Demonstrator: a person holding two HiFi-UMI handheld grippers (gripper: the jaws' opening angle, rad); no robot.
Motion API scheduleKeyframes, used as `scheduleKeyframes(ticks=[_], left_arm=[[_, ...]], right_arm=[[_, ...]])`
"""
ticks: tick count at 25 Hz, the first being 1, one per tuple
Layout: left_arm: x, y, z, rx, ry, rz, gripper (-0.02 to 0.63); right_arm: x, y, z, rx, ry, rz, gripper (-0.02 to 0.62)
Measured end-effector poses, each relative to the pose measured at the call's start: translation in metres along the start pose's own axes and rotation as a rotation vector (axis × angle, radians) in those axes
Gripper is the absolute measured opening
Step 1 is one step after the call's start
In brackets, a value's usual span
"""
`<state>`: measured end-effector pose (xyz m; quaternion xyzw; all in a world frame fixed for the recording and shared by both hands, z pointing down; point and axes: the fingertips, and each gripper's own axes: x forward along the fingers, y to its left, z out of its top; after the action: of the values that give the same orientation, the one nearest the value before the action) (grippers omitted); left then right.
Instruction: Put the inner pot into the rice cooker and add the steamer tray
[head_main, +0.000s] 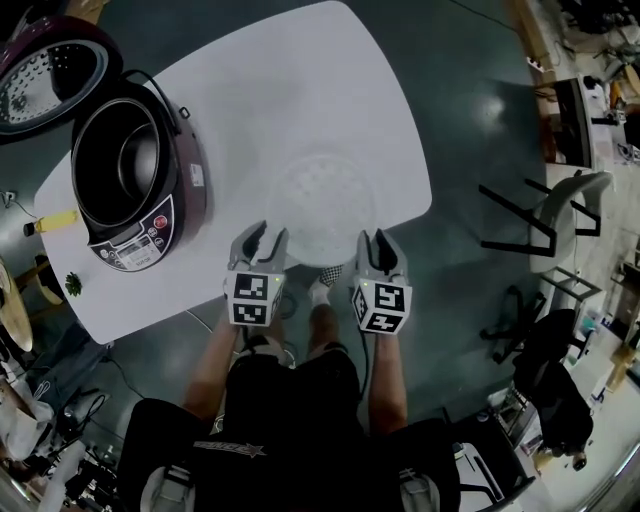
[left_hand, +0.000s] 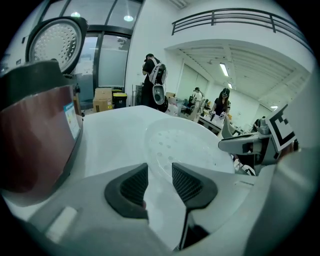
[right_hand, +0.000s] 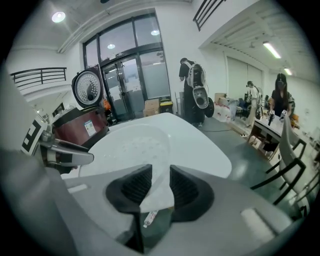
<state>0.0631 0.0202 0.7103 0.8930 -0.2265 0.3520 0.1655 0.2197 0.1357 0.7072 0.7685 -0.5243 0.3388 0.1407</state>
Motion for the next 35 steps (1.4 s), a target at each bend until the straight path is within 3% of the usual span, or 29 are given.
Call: scheduleKeyframes(ticks=[21,35], left_arm=[[-0.088,0.019,0.094,0.018,-0.208,0.095,0.158],[-0.159,0.064,0.138,0.028,-0.347,0.202,0.155]], right_arm=[[-0.054,0.042,0.116,-0.112,-0.198,0.048,0.106],[-0.080,0.107,0.185,-0.182,-0.338,0.131,0.106]])
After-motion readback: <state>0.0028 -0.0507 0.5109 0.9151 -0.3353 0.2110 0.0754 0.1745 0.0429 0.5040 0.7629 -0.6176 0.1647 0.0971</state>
